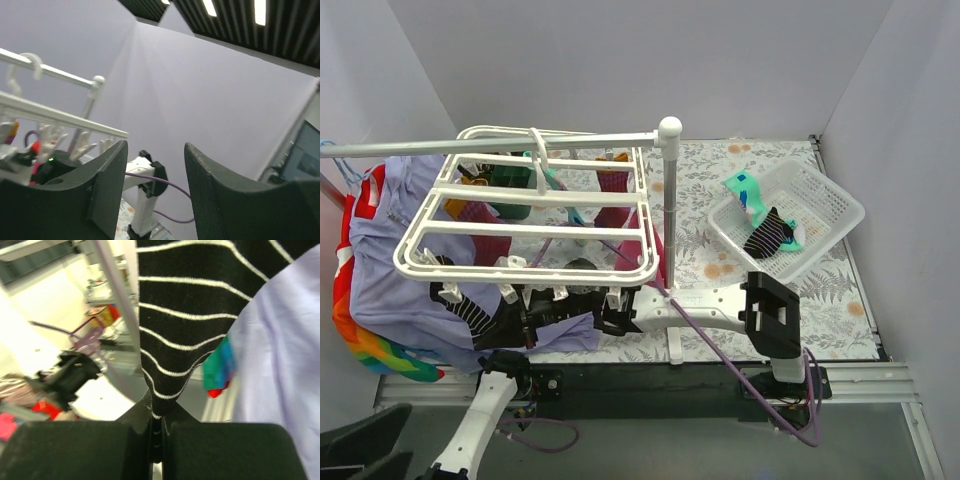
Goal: Remove the socks clipped to the hanger
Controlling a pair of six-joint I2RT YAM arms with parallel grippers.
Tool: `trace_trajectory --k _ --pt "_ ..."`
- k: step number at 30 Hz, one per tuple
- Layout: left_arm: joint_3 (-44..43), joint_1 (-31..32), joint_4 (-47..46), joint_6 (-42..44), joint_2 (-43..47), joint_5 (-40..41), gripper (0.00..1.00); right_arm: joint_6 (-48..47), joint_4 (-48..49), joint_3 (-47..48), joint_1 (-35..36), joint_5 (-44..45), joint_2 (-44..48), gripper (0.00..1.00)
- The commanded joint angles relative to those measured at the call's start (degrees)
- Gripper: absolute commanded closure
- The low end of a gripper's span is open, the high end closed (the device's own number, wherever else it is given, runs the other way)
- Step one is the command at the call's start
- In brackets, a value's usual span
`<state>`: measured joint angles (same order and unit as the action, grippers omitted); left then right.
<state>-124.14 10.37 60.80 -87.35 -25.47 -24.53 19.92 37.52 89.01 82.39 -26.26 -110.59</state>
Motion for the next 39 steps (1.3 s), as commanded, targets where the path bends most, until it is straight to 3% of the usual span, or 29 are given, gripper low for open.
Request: trace_trajectory --k 1,5,13,18,23,28,33,36,39 --pt "9.6 -0.1 2.9 -1.1 0.9 17.2 0.55 3.9 2.2 -3.1 0.7 -7.6 5.5 0.99" --pt "12.4 -0.3 5.6 0.4 0.0 21.4 0.58 5.0 2.3 -9.5 0.7 -17.3 10.1 0.97" --pt "23.2 -0.3 0.9 -0.6 3.5 20.5 0.6 7.4 2.6 -14.9 -0.2 -34.7 13.3 0.96" --pt "23.9 -0.4 2.8 -0.2 2.9 20.9 0.63 8.0 2.4 -19.5 -2.1 -35.8 16.8 0.96" --pt "23.8 -0.4 5.8 2.7 2.0 14.1 0.66 8.7 2.5 -20.5 -3.6 -36.3 17.6 0.96" --pt "27.0 -0.3 6.8 3.9 5.3 8.5 0.59 9.1 2.4 -21.4 -3.7 -38.0 19.0 0.96" --pt "28.5 -0.4 11.3 2.2 5.0 12.7 0.62 9.5 2.4 -21.6 -3.9 -38.5 19.4 0.96" --pt "24.7 -0.4 14.1 4.7 2.5 13.5 0.65 9.4 2.4 -21.3 -4.3 -38.0 18.7 0.96" --pt "17.9 -0.3 17.2 6.9 0.5 15.7 0.6 9.6 2.4 -21.2 -4.5 -37.3 18.1 0.96"
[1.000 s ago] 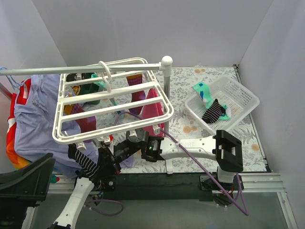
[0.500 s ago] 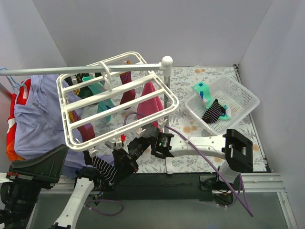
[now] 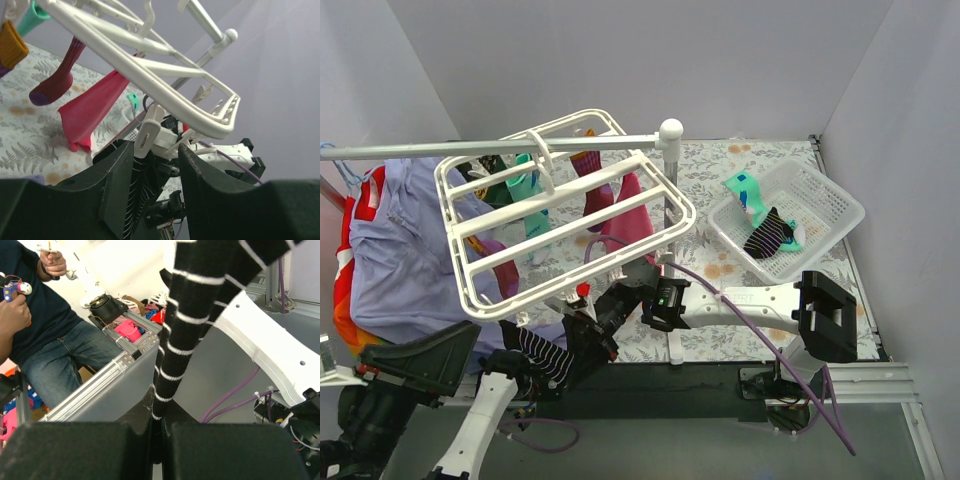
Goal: Remove the socks clipped to the hanger
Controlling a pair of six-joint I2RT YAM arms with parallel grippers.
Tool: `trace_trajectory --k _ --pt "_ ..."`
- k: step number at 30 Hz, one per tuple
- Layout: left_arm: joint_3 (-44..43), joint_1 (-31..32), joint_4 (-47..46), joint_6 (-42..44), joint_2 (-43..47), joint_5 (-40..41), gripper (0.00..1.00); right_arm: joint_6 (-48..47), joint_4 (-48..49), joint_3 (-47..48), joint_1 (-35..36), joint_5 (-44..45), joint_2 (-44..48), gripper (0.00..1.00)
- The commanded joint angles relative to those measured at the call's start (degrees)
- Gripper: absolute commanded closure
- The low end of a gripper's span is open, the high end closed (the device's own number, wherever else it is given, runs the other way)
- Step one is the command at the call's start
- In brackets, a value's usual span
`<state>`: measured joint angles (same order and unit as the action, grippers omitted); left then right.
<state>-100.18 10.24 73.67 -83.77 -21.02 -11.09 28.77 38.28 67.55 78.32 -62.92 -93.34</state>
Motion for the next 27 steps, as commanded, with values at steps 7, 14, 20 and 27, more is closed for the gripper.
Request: trace_trajectory --k 7,14,20,27 --pt "-0.4 -0.1 5.5 0.4 -2.6 4.0 0.55 0.5 1.5 0.2 -0.5 1.2 0.4 0.96" --pt "5.5 -0.1 -2.9 0.4 -0.6 1.4 0.39 0.4 1.6 -0.3 -0.6 -0.2 1.1 0.96" --pt "11.1 -0.1 -9.5 -1.4 -0.8 -1.4 0.47 0.8 1.4 -1.6 -0.6 -1.9 1.6 0.91" --pt "8.3 -0.1 -8.3 0.2 -2.7 -0.4 0.78 0.4 -0.1 -4.9 -1.2 3.7 2.3 0.62"
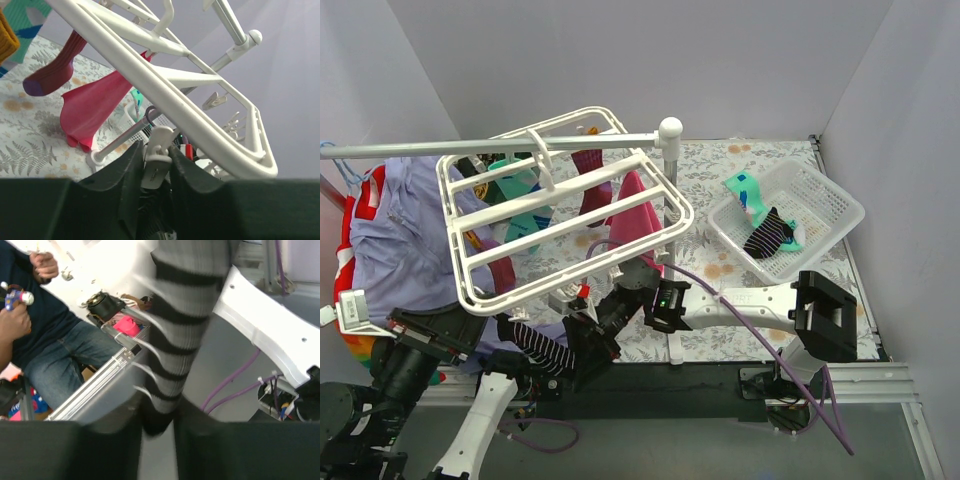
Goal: Remove the socks clipped to the hanger
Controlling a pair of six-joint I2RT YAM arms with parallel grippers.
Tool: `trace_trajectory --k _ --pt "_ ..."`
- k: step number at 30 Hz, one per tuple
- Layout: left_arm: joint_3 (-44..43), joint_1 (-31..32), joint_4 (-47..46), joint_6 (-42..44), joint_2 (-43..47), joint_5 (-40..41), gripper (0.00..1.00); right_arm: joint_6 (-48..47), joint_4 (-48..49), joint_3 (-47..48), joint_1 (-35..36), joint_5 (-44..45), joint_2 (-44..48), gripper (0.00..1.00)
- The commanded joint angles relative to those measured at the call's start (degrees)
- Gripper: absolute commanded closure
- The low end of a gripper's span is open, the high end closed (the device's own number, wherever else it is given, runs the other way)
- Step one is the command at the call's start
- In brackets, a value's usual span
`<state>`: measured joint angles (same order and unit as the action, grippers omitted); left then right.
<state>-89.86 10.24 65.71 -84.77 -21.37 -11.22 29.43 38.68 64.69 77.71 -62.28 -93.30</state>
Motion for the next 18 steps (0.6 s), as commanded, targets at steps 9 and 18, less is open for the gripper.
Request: trace_trajectory --k 9,18 --pt "-3.4 0.0 3.0 1.1 -3.8 1.1 0.91 -8.7 -14.7 -9.5 -1.0 30.7 7.9 0.19" --pt "-2.9 -0.1 4.2 0.8 -4.2 1.0 0.92 -19.8 -16.7 -26.3 4.6 60.7 28.6 0.02"
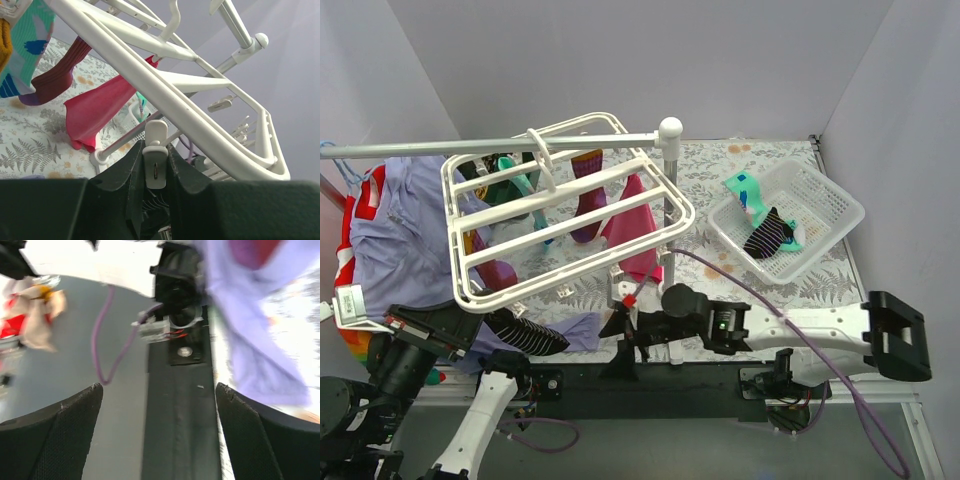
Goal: Remove the socks clipped to the hanger
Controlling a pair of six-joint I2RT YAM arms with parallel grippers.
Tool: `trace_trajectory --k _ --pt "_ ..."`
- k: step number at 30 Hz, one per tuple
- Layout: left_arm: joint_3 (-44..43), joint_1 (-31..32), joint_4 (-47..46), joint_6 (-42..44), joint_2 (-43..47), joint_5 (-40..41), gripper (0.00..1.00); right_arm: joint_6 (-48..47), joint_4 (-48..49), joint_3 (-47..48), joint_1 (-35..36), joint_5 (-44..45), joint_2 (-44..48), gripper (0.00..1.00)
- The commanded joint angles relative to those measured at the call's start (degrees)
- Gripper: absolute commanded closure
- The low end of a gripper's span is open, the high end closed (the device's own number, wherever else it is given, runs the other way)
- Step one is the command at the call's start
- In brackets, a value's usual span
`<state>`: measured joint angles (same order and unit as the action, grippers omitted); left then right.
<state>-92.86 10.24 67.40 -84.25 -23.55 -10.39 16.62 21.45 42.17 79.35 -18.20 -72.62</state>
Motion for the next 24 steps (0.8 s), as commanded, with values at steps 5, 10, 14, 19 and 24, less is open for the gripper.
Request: trace_trajectory --k 5,10,14,19,24 --pt "1.1 0.0 3.5 -0.2 -1.9 0.6 0.93 -13.5 0.3 -1.7 7.8 23.2 14.4 0.02" --pt "1.8 -0.1 3.9 -1.6 -1.1 0.9 0.94 -16.4 -1.4 11.9 10.0 25.3 7.1 0.02" --pt "1.5 -0.1 4.3 -2.3 -0.9 1.3 0.94 -20.6 -0.4 20.7 12.0 28.6 0.3 0.02" --pt "1.0 0.0 4.2 -2.5 -1.5 0.2 0.94 -20.8 5.0 27.2 12.4 30.1 -6.4 0.02" --pt "0.7 -0.1 4.1 -3.2 -1.8 -0.3 0.94 -19.3 8.2 28.2 13.0 27.1 -9.1 0.1"
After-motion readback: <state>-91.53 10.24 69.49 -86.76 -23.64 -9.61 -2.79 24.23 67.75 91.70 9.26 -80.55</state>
